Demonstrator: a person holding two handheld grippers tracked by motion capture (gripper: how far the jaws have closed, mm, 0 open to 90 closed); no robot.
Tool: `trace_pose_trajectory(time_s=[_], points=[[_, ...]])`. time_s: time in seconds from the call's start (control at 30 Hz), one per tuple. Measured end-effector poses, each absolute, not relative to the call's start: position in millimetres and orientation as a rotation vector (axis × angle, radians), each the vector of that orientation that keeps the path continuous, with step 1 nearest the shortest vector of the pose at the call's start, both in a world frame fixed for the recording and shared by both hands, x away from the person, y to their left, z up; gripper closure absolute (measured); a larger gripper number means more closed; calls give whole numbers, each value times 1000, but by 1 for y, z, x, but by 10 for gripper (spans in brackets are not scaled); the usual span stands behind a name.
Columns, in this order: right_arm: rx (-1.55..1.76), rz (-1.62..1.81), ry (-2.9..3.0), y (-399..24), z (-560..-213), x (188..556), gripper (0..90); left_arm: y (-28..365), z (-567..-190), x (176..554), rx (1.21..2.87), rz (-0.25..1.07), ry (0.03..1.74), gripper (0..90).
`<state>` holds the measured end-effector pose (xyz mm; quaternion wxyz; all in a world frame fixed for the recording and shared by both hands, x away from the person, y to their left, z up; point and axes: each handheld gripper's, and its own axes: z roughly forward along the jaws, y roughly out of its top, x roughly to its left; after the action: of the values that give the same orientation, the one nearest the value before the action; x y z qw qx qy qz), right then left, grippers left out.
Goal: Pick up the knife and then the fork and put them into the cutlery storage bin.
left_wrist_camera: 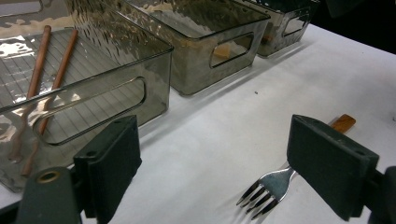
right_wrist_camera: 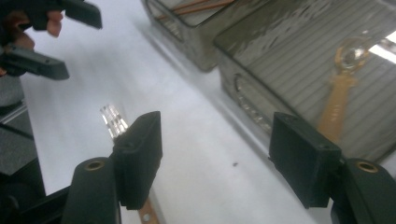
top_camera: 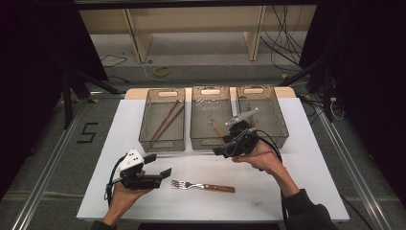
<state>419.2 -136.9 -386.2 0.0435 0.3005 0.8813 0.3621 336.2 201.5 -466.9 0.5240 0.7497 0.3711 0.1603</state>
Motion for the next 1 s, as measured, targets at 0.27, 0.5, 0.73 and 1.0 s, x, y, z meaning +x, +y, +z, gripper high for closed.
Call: trace_pose_trajectory(time_s=[0.27,0.5,0.73,1.0], points=[[832,1019,2802,-121,-403,406,363,202,-467,336,1797,385,888,168],[762,925,2886,-107,-417,394,365,202,-467,336,1794,385,890,168],[708,846,2934,-100,-428,387,380,202,-467,336,1794,386,887,168],[661,769,2987,-92,-440,382,407,202,-467,336,1793,386,888,168]])
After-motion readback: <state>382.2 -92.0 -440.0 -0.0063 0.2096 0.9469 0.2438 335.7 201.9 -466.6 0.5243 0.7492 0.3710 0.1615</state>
